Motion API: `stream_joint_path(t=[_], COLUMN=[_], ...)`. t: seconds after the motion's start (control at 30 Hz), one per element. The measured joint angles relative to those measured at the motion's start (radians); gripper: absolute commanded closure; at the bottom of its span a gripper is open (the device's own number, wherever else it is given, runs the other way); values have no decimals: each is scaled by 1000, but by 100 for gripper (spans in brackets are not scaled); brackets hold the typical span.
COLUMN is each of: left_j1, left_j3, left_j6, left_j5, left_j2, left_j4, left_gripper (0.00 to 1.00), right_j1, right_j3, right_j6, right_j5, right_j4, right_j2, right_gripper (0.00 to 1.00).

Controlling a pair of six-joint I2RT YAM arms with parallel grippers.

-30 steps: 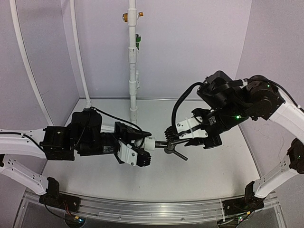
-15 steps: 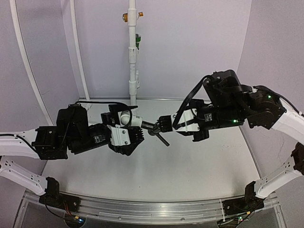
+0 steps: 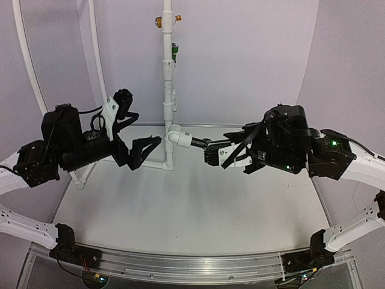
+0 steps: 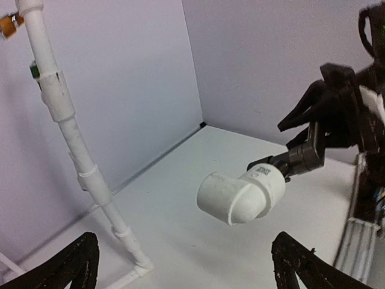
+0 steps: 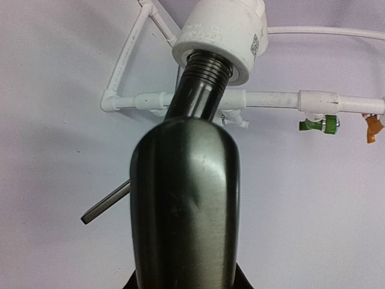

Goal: Install the water faucets

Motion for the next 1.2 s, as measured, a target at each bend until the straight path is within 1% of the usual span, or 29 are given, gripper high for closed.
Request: stream_joint_path(t=[0.1, 0.2, 0.3, 0.4, 0.53, 0.6, 0.67, 0.77, 0.83, 1.03, 1.17, 1.2], left_j1=[109, 178, 214, 255, 322, 345, 355, 357, 357, 357, 357, 356], left_j3=[119, 205, 230, 230, 235, 235, 235, 238, 243, 244, 234, 229], left_j6=[-211, -381, -504, -621, -759, -814, -849, -882, -886, -858, -813, -794], left_j5=[168, 351, 524, 681, 848, 910, 951, 996, 1015, 1026, 1032, 1034], left_j2=[77, 166, 225, 253, 279, 296, 312, 333, 346, 352, 332, 324], left_j4=[-95, -157, -190, -195, -152, -117, -87, -62, -54, -32, -17, -11], left_gripper=[1, 1, 4, 8, 12, 13, 16, 26, 35, 56, 67, 68], right_j1=[0, 0, 0, 0, 0, 0, 0, 0, 0, 0, 0, 0], right_j3=[-34, -51, -55, -64, -75, -87, -99, -102, -102, -102, -81, -68], right_j6=[-97, -174, -240, -293, -339, -359, -377, -391, -394, -373, -326, -309], right_j5=[34, 59, 80, 93, 91, 81, 70, 54, 45, 28, 11, 3], right_j4=[78, 135, 179, 231, 266, 284, 292, 294, 296, 290, 248, 227], right_j2=[-12, -14, -14, -15, -18, -25, -34, -38, -38, -38, -32, -27], right_gripper=[100, 100, 100, 100, 100, 100, 100, 100, 100, 100, 100, 100])
